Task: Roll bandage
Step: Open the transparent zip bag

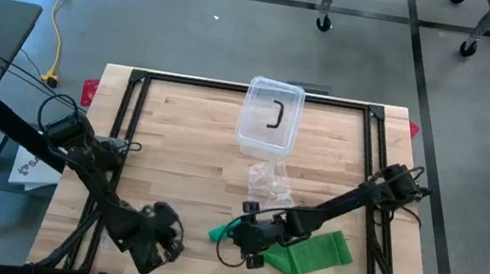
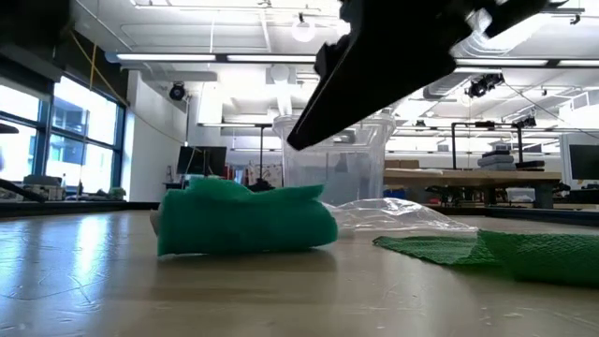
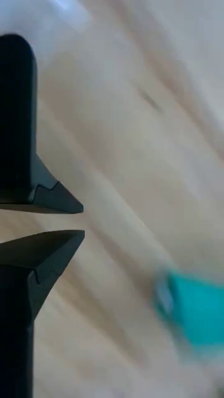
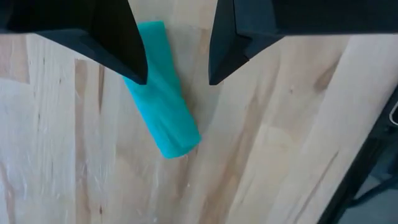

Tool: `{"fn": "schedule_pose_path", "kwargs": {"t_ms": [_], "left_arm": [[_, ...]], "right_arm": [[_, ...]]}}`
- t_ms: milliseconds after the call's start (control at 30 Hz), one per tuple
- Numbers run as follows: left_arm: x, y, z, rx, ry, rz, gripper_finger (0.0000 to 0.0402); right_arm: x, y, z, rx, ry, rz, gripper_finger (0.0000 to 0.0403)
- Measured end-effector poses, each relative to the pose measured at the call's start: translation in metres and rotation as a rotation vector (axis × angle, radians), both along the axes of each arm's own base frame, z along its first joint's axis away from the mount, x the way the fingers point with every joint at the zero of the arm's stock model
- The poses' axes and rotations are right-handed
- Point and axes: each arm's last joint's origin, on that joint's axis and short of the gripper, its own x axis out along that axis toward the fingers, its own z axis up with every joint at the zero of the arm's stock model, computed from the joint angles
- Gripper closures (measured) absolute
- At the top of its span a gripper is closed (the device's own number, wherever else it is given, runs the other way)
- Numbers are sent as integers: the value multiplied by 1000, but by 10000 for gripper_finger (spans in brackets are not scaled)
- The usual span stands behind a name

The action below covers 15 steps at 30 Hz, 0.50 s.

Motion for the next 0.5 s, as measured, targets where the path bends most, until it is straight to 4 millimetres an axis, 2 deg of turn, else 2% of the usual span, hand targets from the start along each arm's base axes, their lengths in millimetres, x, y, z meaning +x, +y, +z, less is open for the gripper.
{"fn": "schedule_pose_path", "kwargs": {"t_ms": [167,333,500], "left_arm": [[-27,-3,-5,-83,238,135,320],[-44,-15,-7,-117,231,232,299],[-48,-25,-29,-89,272,270,305]], "right_arm": [[-7,13,1,-28,-21,11,241],[-16,30,1,-11,-25,10,241],[-27,47,2,-12,-42,-5,241]]}}
